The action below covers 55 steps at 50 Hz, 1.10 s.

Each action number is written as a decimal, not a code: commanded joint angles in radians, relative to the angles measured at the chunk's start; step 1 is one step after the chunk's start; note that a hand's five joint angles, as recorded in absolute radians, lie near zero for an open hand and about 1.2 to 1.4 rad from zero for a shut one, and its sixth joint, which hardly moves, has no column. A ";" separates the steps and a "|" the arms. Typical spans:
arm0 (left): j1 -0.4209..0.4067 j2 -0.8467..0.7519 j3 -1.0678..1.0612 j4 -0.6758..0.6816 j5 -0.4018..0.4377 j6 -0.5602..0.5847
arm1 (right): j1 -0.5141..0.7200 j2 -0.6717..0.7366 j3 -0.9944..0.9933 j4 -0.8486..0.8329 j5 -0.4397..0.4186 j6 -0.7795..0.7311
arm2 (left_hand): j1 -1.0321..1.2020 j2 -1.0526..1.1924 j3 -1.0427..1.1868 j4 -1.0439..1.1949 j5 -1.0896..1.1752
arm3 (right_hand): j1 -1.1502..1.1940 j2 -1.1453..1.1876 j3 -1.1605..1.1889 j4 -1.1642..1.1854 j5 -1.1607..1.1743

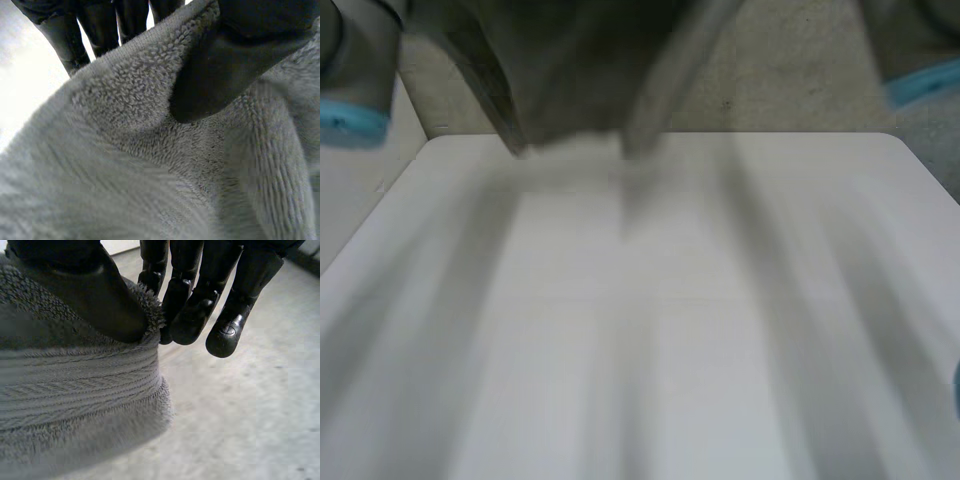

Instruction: Fold the towel.

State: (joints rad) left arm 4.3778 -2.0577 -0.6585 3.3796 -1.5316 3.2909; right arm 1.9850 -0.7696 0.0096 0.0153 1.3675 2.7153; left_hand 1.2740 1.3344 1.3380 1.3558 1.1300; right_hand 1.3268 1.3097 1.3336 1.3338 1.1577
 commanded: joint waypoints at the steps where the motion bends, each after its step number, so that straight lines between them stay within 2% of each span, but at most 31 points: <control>1: 0.005 0.011 -0.082 -0.072 0.004 -0.020 | -0.025 -0.033 0.090 0.269 -0.144 -0.011 | 0.122 0.062 0.058 0.040 0.092 | 0.069 0.087 0.063 0.062 0.064; 2: 0.005 0.011 -0.082 -0.072 0.004 -0.020 | -0.025 -0.033 0.090 0.270 -0.145 -0.011 | 0.122 0.062 0.058 0.040 0.092 | 0.069 0.087 0.063 0.062 0.064; 4: 0.014 0.011 -0.197 -0.126 0.027 -0.019 | -0.025 -0.033 0.166 0.432 -0.198 -0.118 | 0.122 0.062 0.058 0.040 0.092 | 0.069 0.087 0.063 0.062 0.064; 5: 0.014 0.011 -0.197 -0.126 0.027 -0.019 | -0.025 -0.033 0.167 0.433 -0.199 -0.118 | 0.122 0.062 0.058 0.040 0.092 | 0.069 0.087 0.063 0.062 0.064; 7: 0.028 0.013 -0.341 -0.172 0.076 -0.013 | -0.028 -0.033 0.275 0.593 -0.229 -0.228 | 0.122 0.062 0.058 0.040 0.092 | 0.069 0.087 0.063 0.062 0.064; 8: 0.028 0.013 -0.342 -0.172 0.076 -0.013 | -0.028 -0.033 0.276 0.594 -0.229 -0.229 | 0.122 0.062 0.058 0.040 0.092 | 0.069 0.087 0.063 0.062 0.064; 10: 0.055 0.021 -0.491 -0.186 0.123 0.018 | -0.032 -0.036 0.413 0.687 -0.240 -0.284 | 0.122 0.062 0.058 0.040 0.092 | 0.069 0.087 0.063 0.062 0.064; 11: 0.055 0.021 -0.492 -0.186 0.123 0.018 | -0.032 -0.036 0.414 0.687 -0.240 -0.284 | 0.122 0.062 0.058 0.040 0.092 | 0.069 0.087 0.063 0.062 0.064; 13: 0.081 0.048 -0.640 -0.184 0.155 0.070 | -0.044 -0.051 0.575 0.686 -0.254 -0.287 | 0.122 0.062 0.058 0.040 0.092 | 0.069 0.087 0.063 0.062 0.064; 14: 0.082 0.048 -0.641 -0.184 0.156 0.070 | -0.045 -0.051 0.576 0.686 -0.254 -0.287 | 0.122 0.062 0.058 0.040 0.092 | 0.069 0.087 0.063 0.062 0.064; 17: 0.094 0.085 -0.820 -0.177 0.182 0.130 | -0.074 -0.114 0.815 0.625 -0.260 -0.287 | 0.122 0.062 0.058 0.040 0.092 | 0.069 0.087 0.063 0.062 0.064; 23: 0.088 0.093 -0.964 -0.175 0.192 0.147 | -0.078 -0.160 1.050 0.531 -0.251 -0.299 | 0.122 0.062 0.058 0.040 0.092 | 0.069 0.087 0.063 0.062 0.064; 33: 0.089 0.145 -1.035 -0.172 0.191 0.213 | -0.100 -0.250 1.191 0.480 -0.248 -0.287 | 0.122 0.062 0.058 0.040 0.092 | 0.069 0.087 0.063 0.062 0.064; 34: 0.092 0.145 -1.034 -0.170 0.189 0.228 | -0.104 -0.258 1.205 0.473 -0.248 -0.285 | -0.060 -0.121 -0.124 -0.142 -0.091 | -0.028 -0.011 -0.035 -0.035 -0.034; 35: 0.092 0.145 -1.034 -0.170 0.189 0.228 | -0.104 -0.258 1.205 0.473 -0.248 -0.285 | -0.062 -0.123 -0.126 -0.144 -0.093 | -0.029 -0.012 -0.036 -0.036 -0.035; 36: 0.094 0.143 -1.035 -0.169 0.189 0.237 | -0.106 -0.263 1.217 0.466 -0.248 -0.284 | -0.321 -0.381 -0.385 -0.403 -0.352 | -0.378 -0.361 -0.385 -0.385 -0.384; 37: 0.095 0.142 -1.035 -0.161 0.189 0.242 | -0.109 -0.264 1.225 0.460 -0.248 -0.284 | -0.489 -0.550 -0.553 -0.571 -0.520 | -0.693 -0.675 -0.699 -0.700 -0.698; 38: 0.095 0.142 -1.035 -0.161 0.189 0.242 | -0.109 -0.264 1.225 0.460 -0.248 -0.284 | -0.491 -0.551 -0.555 -0.573 -0.521 | -0.696 -0.679 -0.703 -0.703 -0.701; 40: 0.095 0.133 -1.037 -0.146 0.186 0.243 | -0.118 -0.264 1.233 0.447 -0.249 -0.284 | -0.681 -0.741 -0.745 -0.763 -0.712 | -0.819 -0.802 -0.826 -0.826 -0.824; 45: 0.094 0.114 -1.046 -0.135 0.182 0.245 | -0.137 -0.266 1.221 0.439 -0.257 -0.288 | -0.714 -0.774 -0.778 -0.796 -0.745 | -0.930 -0.913 -0.937 -0.937 -0.936; 55: 0.091 0.117 -1.067 -0.134 0.182 0.245 | -0.155 -0.244 1.153 0.451 -0.243 -0.299 | -0.711 -0.772 -0.775 -0.793 -0.742 | -0.898 -0.881 -0.905 -0.905 -0.904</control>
State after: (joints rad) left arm 4.4719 -1.9449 -1.7137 3.2467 -1.3500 3.5371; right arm 1.8359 -1.0318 1.2073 0.4561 1.1115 2.4179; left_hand 0.5836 0.6002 0.5994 0.5990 0.3970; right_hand 0.4525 0.4523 0.4529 0.4479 0.2442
